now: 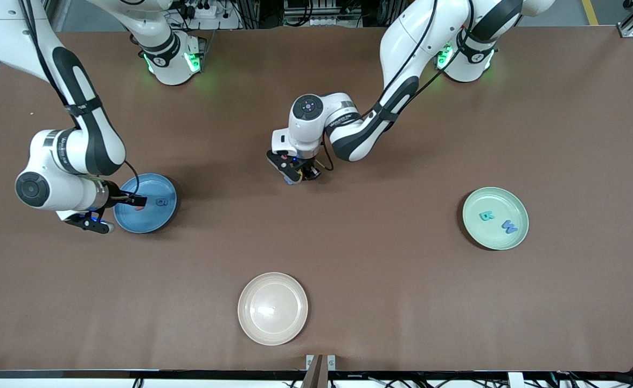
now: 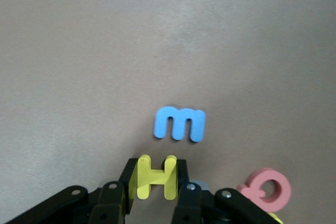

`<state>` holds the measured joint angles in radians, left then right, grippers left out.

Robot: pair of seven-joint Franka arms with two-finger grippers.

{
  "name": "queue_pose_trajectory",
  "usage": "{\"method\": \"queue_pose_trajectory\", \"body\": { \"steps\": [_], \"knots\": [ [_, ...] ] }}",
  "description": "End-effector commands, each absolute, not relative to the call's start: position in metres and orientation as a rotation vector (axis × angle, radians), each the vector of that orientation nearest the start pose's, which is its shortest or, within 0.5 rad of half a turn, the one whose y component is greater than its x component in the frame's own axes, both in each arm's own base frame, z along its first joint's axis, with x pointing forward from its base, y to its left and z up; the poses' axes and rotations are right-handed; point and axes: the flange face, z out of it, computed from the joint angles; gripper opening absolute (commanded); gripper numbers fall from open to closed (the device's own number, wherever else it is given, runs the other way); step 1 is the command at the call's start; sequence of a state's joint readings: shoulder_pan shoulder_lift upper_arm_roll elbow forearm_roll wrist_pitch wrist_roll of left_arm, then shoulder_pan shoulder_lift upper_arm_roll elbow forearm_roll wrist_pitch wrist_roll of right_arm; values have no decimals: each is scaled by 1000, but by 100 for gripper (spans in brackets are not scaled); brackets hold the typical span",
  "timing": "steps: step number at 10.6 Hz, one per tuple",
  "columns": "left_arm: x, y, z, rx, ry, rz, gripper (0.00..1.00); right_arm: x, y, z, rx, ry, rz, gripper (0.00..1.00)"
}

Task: Sort upper and lower case letters into plates
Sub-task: 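Carry the yellow H to the green plate while the right gripper returns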

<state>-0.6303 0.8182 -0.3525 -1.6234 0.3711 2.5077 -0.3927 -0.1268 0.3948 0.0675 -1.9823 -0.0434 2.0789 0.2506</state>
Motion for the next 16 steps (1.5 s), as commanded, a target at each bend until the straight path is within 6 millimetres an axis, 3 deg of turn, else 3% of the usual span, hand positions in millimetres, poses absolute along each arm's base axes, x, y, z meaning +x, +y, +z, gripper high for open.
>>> {"method": "queue_pose_trajectory", "body": {
  "steps": [1,3,4,6,7,8,10,11,13,15,16],
  "knots": [
    [448,-523,214,-2966,1070,-181,0,586,-29,279,-3108,463,492,100],
    [473,-472,272,-2947,971,-149,0,601,-11,308,-3051,511,505,100],
    [486,-441,293,-2951,923,-127,0,603,-5,310,-3038,540,500,100],
    [519,-376,315,-2953,742,-32,0,606,29,316,-3019,602,488,100],
    [536,-343,320,-2953,661,9,0,605,59,317,-2999,642,486,100],
    [552,-307,314,-2956,606,57,0,606,92,320,-2968,720,479,100],
    [572,-258,280,-2958,541,139,0,601,141,318,-2961,820,454,100],
    [588,-216,263,-2950,481,172,0,597,168,317,-2961,856,423,100],
    [606,-155,256,-2921,549,214,0,590,211,301,-2952,937,394,100],
    [612,-122,249,-2913,541,245,0,570,275,277,-2921,1112,364,100],
    [610,-121,242,-2914,539,263,0,565,292,267,-2874,1219,327,100]
  ]
}}
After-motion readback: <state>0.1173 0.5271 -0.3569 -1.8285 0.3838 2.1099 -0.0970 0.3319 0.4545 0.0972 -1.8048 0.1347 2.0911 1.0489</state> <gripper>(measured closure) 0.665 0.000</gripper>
